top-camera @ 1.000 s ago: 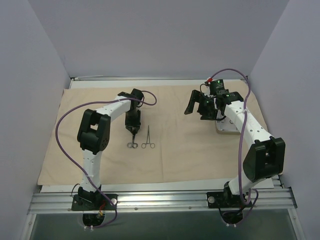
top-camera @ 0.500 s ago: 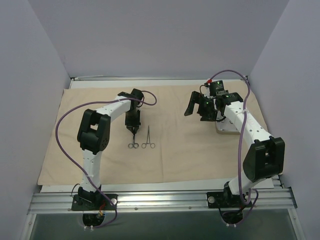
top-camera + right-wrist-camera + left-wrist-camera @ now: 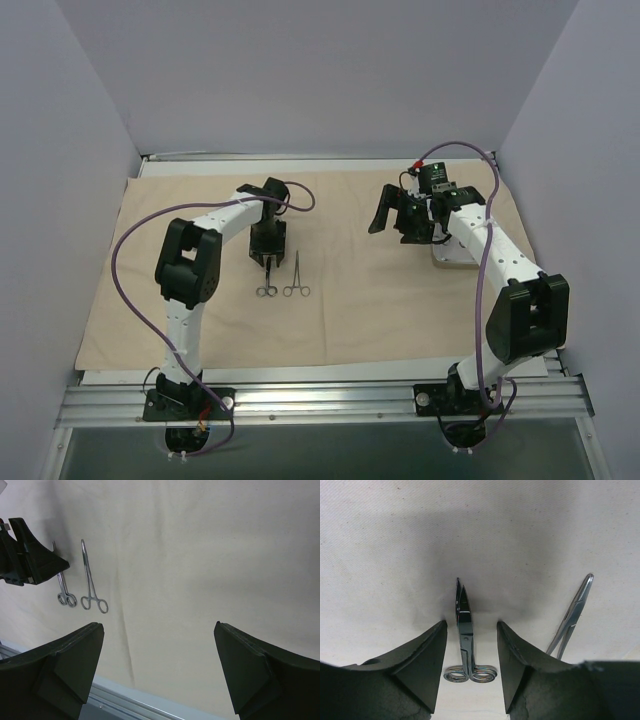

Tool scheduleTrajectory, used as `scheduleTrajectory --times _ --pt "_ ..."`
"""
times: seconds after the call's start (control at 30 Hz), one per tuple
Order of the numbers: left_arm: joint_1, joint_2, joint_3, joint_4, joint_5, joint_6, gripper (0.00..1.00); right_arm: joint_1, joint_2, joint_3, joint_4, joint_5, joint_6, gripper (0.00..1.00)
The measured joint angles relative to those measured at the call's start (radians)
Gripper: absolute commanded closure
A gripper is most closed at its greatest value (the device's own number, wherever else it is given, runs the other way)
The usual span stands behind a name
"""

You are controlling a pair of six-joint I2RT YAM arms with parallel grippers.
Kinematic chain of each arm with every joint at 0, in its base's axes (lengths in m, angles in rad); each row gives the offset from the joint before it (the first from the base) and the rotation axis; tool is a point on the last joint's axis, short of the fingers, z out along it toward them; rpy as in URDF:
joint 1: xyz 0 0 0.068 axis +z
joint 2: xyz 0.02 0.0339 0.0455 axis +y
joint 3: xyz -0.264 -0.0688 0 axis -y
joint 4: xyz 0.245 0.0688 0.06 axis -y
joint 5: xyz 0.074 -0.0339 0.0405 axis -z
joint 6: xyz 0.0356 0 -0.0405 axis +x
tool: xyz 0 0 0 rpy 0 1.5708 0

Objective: Open and lay out the surgical kit
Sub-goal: Place the medical item in the surgical kit, then pick up the medical item from the container.

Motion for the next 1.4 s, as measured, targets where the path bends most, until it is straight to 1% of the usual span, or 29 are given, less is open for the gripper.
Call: scheduleTrajectory --times 0.13,0.23,0.33,0.4,0.5,0.53,0.6,0.63,0.67,0.77,0.87,0.9,0.93,1.03,1.07,1.1,1.2,1.4 --pt "0.002 -0.007 0.000 -0.005 -0.001 0.000 0.45 -0.006 0.001 0.005 -0.007 0.010 -0.016 0.00" --pt "0.011 -0.045 0.000 -0.025 0.000 0.005 0.45 -0.036 0.009 0.045 -0.030 0.045 -0.041 0.00" --pt "0.028 -0.143 0.000 -0.034 0.006 0.034 0.45 -0.098 0.028 0.094 -0.027 0.099 -0.063 0.01" --pt "0.037 -0.221 0.000 -0.034 0.021 0.066 0.45 -0.144 0.050 0.119 -0.023 0.147 -0.077 0.04" --pt "0.051 -0.361 -0.031 -0.004 0.090 0.108 0.44 -0.221 0.092 0.132 -0.009 0.227 -0.089 0.17" --pt "0.055 -0.407 -0.053 0.007 0.123 0.115 0.44 -0.243 0.105 0.134 -0.007 0.251 -0.092 0.25" --pt "0.066 -0.479 -0.091 0.022 0.186 0.127 0.44 -0.287 0.143 0.144 -0.008 0.297 -0.097 0.31" --pt "0.070 -0.502 -0.104 0.028 0.217 0.132 0.44 -0.313 0.171 0.157 -0.008 0.319 -0.101 0.38" --pt "0.075 -0.516 -0.111 0.032 0.243 0.137 0.44 -0.330 0.196 0.169 -0.007 0.335 -0.106 0.40" --pt "0.088 -0.517 -0.119 0.050 0.307 0.153 0.45 -0.377 0.272 0.205 0.002 0.362 -0.124 0.41" --pt "0.108 -0.496 -0.126 0.060 0.356 0.164 0.45 -0.393 0.341 0.240 0.005 0.380 -0.153 0.43" --pt "0.118 -0.486 -0.126 0.062 0.368 0.167 0.46 -0.393 0.360 0.251 0.014 0.381 -0.160 0.45" --pt "0.131 -0.474 -0.126 0.064 0.380 0.171 0.46 -0.391 0.389 0.273 0.012 0.384 -0.170 0.51" --pt "0.182 -0.434 -0.121 0.062 0.407 0.183 0.48 -0.390 0.461 0.335 0.029 0.384 -0.183 0.57" --pt "0.198 -0.420 -0.117 0.062 0.414 0.184 0.49 -0.389 0.481 0.347 0.040 0.381 -0.183 0.57" --pt "0.213 -0.406 -0.112 0.062 0.422 0.184 0.50 -0.386 0.497 0.356 0.049 0.380 -0.183 0.60" --pt "0.243 -0.369 -0.105 0.064 0.433 0.184 0.50 -0.377 0.541 0.375 0.068 0.378 -0.182 0.62" --pt "0.245 -0.335 -0.105 0.063 0.458 0.185 0.50 -0.365 0.598 0.414 0.088 0.378 -0.183 0.63"
